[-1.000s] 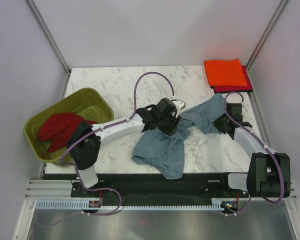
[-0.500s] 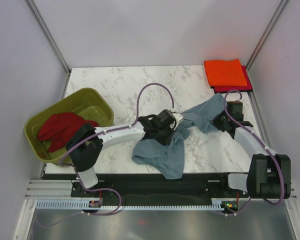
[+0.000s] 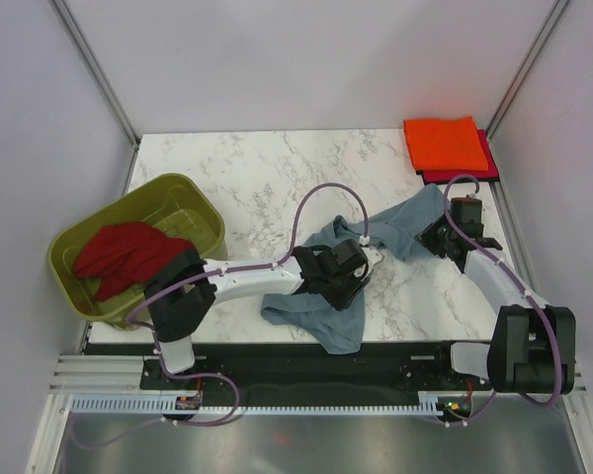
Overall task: Fold and stack the t-shirts
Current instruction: Flatten the tshirt out
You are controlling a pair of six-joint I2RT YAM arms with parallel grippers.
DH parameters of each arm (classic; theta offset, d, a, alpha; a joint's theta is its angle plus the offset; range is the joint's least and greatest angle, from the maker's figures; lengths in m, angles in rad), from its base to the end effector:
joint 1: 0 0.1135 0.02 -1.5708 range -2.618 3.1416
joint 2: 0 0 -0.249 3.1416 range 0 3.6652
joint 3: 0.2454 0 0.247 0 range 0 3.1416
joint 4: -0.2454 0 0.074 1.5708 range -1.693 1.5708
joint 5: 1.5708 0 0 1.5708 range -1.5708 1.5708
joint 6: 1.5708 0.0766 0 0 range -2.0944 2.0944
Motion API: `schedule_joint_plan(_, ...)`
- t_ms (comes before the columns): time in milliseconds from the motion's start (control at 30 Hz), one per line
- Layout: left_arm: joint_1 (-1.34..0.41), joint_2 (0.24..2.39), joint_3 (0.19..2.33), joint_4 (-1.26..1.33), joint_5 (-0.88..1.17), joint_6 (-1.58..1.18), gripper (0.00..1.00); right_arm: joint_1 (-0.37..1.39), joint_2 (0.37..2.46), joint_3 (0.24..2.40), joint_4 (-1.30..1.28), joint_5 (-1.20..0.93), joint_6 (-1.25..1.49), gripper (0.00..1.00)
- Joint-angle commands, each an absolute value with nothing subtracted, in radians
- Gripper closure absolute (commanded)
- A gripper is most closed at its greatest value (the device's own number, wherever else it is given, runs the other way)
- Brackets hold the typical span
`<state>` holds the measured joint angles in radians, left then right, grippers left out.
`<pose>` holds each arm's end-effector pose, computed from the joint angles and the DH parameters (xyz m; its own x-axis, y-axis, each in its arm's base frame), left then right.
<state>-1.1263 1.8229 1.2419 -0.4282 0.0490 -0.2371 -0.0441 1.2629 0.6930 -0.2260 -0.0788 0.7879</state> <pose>0.1667 -0.3587 0.1459 -0.5682 0.6474 -0.5079 0.8019 0.5741 -0.1654 0.2838 -0.0065 0.1646 -0.5113 0.7299 -0.4536 0.4982 0.6818 0.5356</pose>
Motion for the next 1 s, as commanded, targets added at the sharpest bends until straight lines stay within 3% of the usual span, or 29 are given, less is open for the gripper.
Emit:
schedule_joint_plan(0, -1.103, 1.723, 1.313, -0.494, -0.064, -0.206, 0.59, -0.051, 1.247, 0.742, -0.218, -0.106, 0.769, 1.00)
schedule_joint_plan(267, -1.066, 1.714, 1.336, -0.514, -0.065, -0.008, 0.55, -0.058, 1.252, 0.741, -0.219, -0.118, 0.765, 1.00)
schedule_joint_plan(500, -1.152, 1.672, 1.284, -0.489, -0.034, 0.107, 0.55, -0.067, 1.276, 0.755, -0.218, -0.138, 0.756, 1.00)
schedule_joint_plan(733, -1.282, 1.721, 1.295, -0.486, -0.208, 0.175, 0.49, -0.077, 1.298, 0.770, -0.216, -0.153, 0.758, 1.00)
schedule_joint_plan(967, -1.295, 1.772, 1.295, -0.453, -0.301, 0.225, 0.47, -0.087, 1.327, 0.769, -0.207, -0.179, 0.767, 1.00)
